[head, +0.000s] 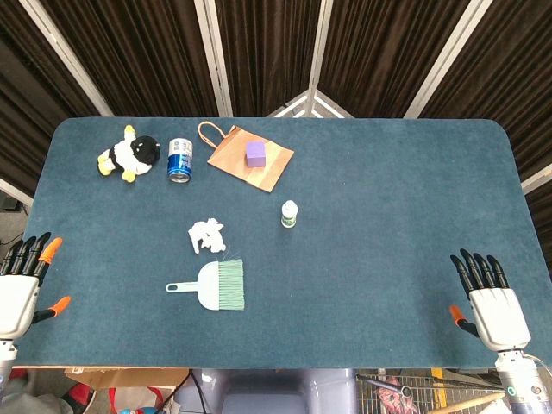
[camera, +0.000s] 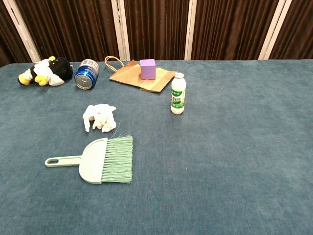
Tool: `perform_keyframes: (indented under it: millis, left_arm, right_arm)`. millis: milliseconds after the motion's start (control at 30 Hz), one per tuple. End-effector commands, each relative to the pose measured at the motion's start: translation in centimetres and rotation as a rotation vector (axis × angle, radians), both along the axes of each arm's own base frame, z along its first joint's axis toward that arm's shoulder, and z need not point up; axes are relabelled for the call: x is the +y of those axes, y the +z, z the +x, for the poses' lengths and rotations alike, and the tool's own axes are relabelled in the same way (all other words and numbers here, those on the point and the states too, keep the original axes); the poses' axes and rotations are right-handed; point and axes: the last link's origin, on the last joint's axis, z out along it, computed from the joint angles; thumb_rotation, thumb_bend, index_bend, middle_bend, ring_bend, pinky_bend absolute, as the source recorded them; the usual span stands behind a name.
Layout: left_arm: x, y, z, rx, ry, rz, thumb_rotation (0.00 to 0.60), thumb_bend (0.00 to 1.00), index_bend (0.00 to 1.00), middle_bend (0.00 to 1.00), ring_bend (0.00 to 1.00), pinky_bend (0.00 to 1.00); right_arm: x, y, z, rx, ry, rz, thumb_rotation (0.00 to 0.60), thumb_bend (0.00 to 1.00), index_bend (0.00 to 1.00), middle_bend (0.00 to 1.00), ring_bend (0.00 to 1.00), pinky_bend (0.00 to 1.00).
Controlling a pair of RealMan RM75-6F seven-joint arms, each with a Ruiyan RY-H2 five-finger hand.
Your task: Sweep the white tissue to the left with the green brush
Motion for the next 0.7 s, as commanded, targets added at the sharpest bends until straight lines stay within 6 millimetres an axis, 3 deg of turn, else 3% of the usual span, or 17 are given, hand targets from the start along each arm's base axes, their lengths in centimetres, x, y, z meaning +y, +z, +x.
perform_keyframes:
  millis: [33, 367, 467, 567, 633, 700]
  left_arm:
    - [0.0, 0.0, 0.0, 0.001, 0.0, 0.0, 0.6, 0.0, 0.0, 0.0, 0.0, 0.03]
    - [-0.1, -0.1, -0.2, 0.001, 0.014, -0.014, 0.6, 0.0, 0.0, 0.0, 0.0, 0.03]
    - [0.1, -0.3, 0.0, 0.004, 0.011, -0.023, 0.6, 0.0, 0.0, 0.03, 0.03, 0.1]
    - [0.6, -0.7, 0.9, 0.019, -0.016, -0.036, 0.6, 0.04, 0.03, 0.33, 0.3, 0.38]
    - [1.0, -1.2, 1.7, 0.032, -0.036, -0.063, 0.6, 0.1, 0.14, 0.61, 0.59, 0.66]
    - [1.7, -2.1, 3.0, 0.028, -0.053, -0.091, 0.6, 0.16, 0.24, 0.76, 0.74, 0.79]
  right_arm:
    - [0.0, 0.1, 0.0, 0.0, 0.001, -0.001, 0.6, 0.32, 0.0, 0.0, 0.0, 0.0]
    - [0.0, -0.1, 0.1, 0.0, 0.004, 0.001, 0.6, 0.32, 0.0, 0.0, 0.0, 0.0]
    - [-0.1, -0.2, 0.1, 0.001, 0.002, 0.006, 0.6, 0.32, 0.0, 0.0, 0.0, 0.0]
    - [-0.1, -0.2, 0.1, 0.001, 0.0, 0.006, 0.6, 0.32, 0.0, 0.0, 0.0, 0.0]
    - [-0.2, -0.1, 0.1, -0.003, 0.0, 0.004, 0.6, 0.32, 0.0, 0.0, 0.0, 0.0]
    - [-0.1, -0.1, 0.1, -0.005, 0.001, 0.002, 0.6, 0.32, 0.0, 0.0, 0.0, 0.0]
